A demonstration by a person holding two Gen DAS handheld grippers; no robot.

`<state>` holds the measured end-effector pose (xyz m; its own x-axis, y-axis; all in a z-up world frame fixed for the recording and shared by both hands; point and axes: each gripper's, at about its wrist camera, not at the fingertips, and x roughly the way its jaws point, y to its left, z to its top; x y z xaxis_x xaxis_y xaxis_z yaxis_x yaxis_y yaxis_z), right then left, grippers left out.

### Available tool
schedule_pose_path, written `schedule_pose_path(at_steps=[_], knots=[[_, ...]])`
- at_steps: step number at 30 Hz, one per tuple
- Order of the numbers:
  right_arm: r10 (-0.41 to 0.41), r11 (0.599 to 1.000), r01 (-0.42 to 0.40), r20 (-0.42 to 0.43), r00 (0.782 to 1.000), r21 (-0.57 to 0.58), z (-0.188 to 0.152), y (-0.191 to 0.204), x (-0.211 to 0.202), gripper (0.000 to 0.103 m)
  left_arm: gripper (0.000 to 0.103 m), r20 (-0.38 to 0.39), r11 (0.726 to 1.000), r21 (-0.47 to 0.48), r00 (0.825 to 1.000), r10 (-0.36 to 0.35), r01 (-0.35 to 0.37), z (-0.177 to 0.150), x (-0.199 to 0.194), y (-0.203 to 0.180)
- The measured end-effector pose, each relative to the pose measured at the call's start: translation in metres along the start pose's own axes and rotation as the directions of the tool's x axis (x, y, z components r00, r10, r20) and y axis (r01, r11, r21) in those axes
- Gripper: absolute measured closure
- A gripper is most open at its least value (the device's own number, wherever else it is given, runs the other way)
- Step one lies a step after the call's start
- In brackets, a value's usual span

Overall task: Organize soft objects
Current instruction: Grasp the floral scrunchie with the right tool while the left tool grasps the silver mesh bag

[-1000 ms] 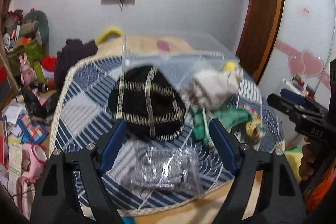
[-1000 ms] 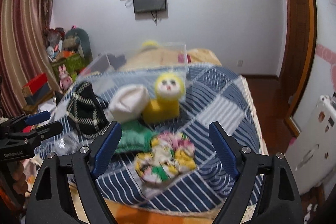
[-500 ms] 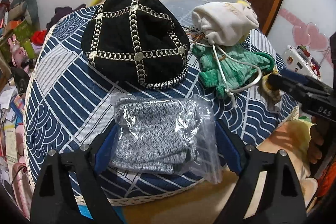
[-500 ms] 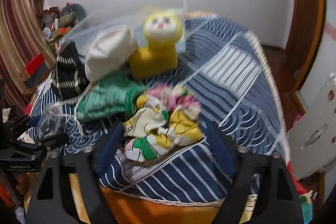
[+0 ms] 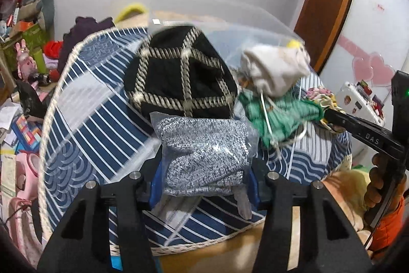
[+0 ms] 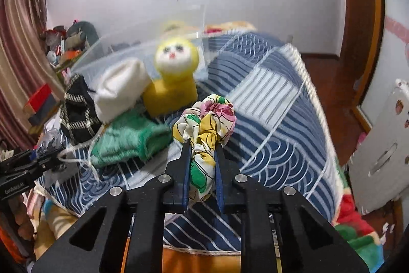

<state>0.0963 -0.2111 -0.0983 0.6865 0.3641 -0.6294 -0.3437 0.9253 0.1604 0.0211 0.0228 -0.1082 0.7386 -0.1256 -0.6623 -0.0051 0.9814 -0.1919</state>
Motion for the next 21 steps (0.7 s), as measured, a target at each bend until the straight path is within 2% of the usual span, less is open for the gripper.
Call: schedule_pose_path(at_steps=[3, 9, 13, 18, 21], knots=[[-0.002, 1.000, 0.002, 0.052, 0.999, -0.013, 0.007, 0.002, -0.014, 0.088, 0.051, 0.041, 1.000, -0.004, 0.999, 0.006, -0.006, 0.011, -0.010, 0.003], [0.045, 0.997, -0.035, 0.158, 0.986, -0.065, 0.034, 0.020, -0.029, 0.088, 0.051, 0.143, 1.000, 0.007, 0.990, -0.013, 0.012, 0.043, -0.031, 0.005], [0.060, 0.994, -0.039, 0.213, 0.975, -0.102, 0.053, 0.034, -0.024, 0.088, 0.051, 0.209, 0.999, 0.016, 0.977, -0.045, 0.042, 0.063, -0.041, 0.003], [0.080, 0.990, -0.049, 0.247, 0.966, -0.131, 0.071, 0.050, -0.014, 0.088, 0.051, 0.280, 0.999, 0.037, 0.959, -0.033, 0.024, 0.090, -0.042, -0.002], [0.084, 0.988, -0.047, 0.257, 0.963, -0.149, 0.080, 0.055, -0.005, 0.088, 0.051, 0.297, 0.999, 0.042, 0.955, -0.027, 0.015, 0.104, -0.035, -0.003]])
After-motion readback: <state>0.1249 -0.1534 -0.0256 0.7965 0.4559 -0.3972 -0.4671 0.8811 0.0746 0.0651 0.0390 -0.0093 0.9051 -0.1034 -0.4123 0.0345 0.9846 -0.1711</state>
